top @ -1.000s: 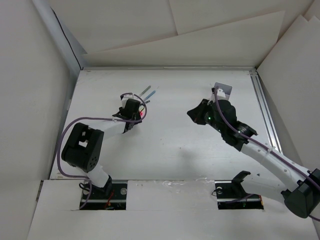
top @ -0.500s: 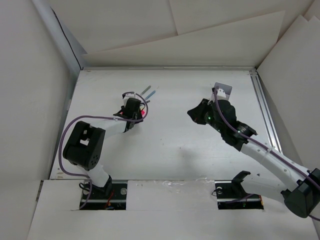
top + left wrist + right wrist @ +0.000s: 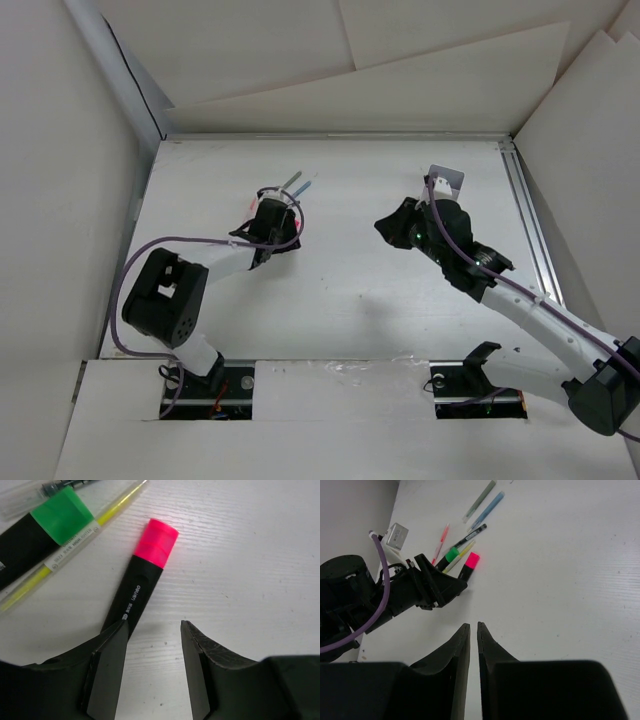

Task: Sort the stationery into containers
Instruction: Move the stationery to the center of the board, then pick up the pen from the center of the board.

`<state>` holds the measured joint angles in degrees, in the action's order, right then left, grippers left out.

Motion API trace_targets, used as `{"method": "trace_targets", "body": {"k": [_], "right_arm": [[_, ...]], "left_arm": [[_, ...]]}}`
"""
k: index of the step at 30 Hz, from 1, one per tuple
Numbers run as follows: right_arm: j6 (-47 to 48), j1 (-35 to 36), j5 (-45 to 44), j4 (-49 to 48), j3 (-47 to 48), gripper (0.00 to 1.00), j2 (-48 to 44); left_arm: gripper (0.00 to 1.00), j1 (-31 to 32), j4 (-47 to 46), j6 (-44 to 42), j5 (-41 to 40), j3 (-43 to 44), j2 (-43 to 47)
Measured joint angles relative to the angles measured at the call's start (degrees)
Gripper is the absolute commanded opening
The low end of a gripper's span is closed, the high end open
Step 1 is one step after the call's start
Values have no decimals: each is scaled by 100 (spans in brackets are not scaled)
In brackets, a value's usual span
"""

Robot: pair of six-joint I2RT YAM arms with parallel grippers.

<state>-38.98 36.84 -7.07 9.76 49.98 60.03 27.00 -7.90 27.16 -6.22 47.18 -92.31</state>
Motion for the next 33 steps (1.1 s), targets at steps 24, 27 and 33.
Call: {"method": "trace_targets", "body": {"k": [24, 27, 33], "right_arm": [[0, 13, 2, -7, 0, 24, 142], [-2, 39, 2, -11, 0, 31, 151], [11, 42, 2, -52, 0, 38, 195]], "left_arm": [[36, 17, 44, -39, -352, 109, -306], [26, 15, 44, -66, -313, 136, -367], [6, 15, -24, -98, -192, 116, -367]]}}
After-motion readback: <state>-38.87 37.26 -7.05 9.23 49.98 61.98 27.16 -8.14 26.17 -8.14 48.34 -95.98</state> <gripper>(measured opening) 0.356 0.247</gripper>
